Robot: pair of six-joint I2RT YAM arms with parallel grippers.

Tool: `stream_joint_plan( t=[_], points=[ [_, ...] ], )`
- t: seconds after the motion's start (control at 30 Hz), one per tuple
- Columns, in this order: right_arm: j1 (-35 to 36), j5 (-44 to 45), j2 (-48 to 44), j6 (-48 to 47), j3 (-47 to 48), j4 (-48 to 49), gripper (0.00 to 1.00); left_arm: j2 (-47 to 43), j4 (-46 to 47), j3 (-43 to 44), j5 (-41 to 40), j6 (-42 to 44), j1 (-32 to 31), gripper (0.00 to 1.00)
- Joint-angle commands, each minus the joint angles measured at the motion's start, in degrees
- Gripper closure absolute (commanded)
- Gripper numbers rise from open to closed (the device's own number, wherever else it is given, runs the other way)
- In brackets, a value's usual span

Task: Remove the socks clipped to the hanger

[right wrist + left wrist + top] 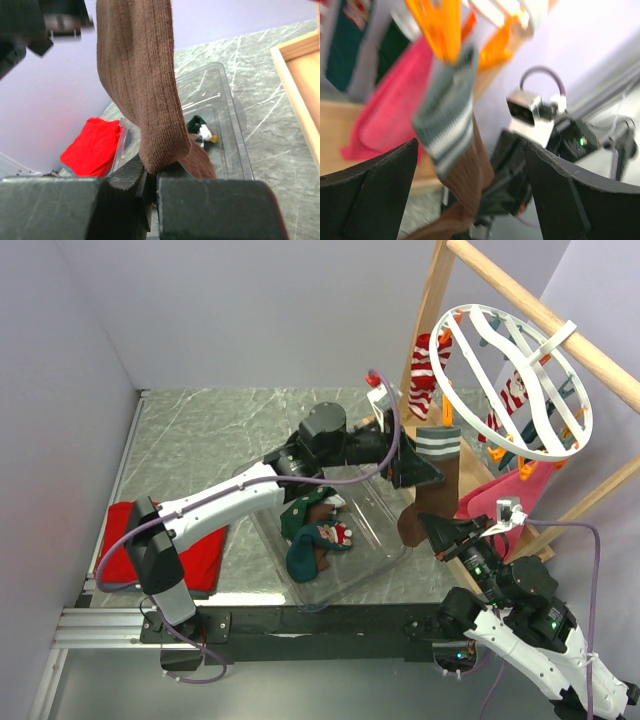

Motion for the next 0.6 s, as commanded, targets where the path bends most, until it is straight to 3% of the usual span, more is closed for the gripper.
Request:
stream_joint_plan(
  t=[0.0, 0.2, 0.57],
  points=[
    [0.2, -2.2, -0.2, -0.9, 0.3, 0.2, 1.0, -2.3, 2.6, 4.9, -4.4, 2.7, 3.6, 0.07],
    [0.3, -3.9, 0.7, -1.2, -0.1, 0.8, 1.0, 4.1, 7.8, 11.9, 1.4, -5.0, 7.5, 0.09],
    [0.3, -4.5, 1.1, -1.9, -0.7, 1.5, 1.0, 12.0, 13.6, 20.4, 7.4, -11.3, 7.5, 0.15]
  ],
)
